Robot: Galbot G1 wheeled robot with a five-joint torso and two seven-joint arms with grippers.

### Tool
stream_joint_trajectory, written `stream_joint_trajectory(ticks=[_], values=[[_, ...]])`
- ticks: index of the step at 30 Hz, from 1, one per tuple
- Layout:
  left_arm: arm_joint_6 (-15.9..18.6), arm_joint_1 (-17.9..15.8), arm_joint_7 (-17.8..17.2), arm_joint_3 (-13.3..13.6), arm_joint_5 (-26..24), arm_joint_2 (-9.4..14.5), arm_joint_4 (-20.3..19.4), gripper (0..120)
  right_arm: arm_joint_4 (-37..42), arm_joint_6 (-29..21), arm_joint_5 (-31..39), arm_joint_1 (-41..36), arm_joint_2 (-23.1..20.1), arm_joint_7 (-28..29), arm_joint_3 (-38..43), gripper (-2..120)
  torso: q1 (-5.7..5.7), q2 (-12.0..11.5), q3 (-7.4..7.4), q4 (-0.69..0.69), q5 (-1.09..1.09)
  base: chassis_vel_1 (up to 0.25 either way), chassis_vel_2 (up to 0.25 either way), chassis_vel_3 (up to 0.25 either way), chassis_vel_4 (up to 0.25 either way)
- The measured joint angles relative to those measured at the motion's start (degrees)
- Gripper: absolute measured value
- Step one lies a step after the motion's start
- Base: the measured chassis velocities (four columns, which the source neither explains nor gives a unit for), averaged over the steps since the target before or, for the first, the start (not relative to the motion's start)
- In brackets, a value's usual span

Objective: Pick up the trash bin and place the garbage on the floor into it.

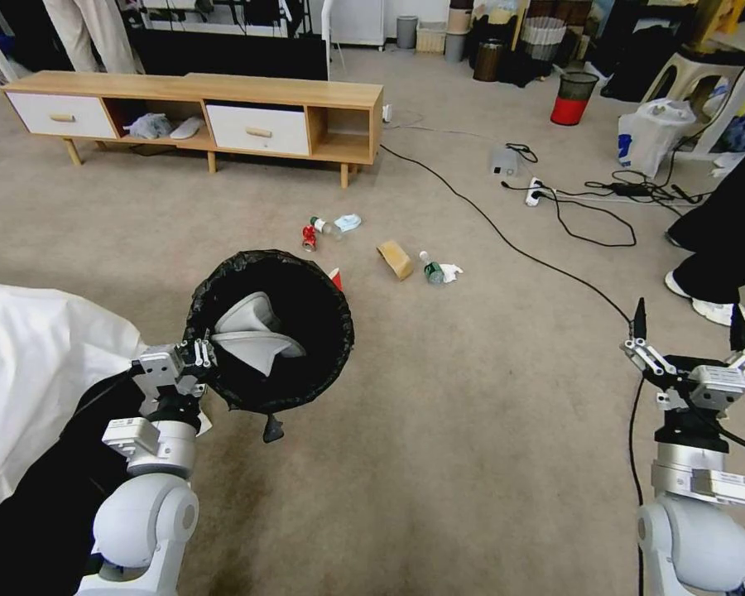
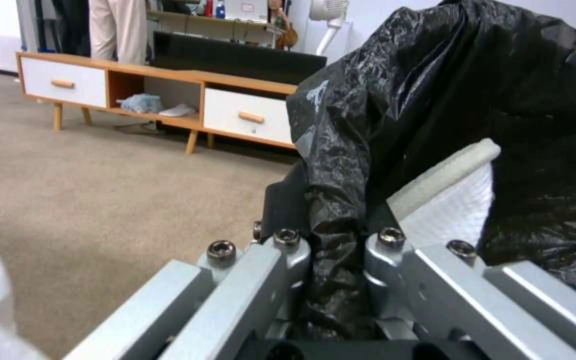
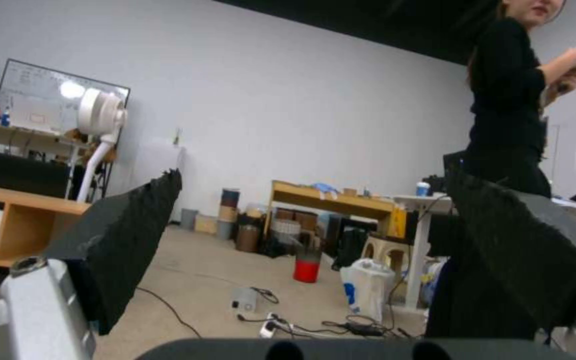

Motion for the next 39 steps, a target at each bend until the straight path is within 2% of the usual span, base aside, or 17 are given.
stream_joint_trajectory(ticks=[39], values=[[0.0,-0.5,-0.1,0.0,-0.2,0.1,0.8,4,-0.6,-0.3,0.3,0.4,-0.3,-0.1,0.2,100,0.01,0.0,0.0,0.0,-0.02,-0.118,0.119,0.118,-0.116]])
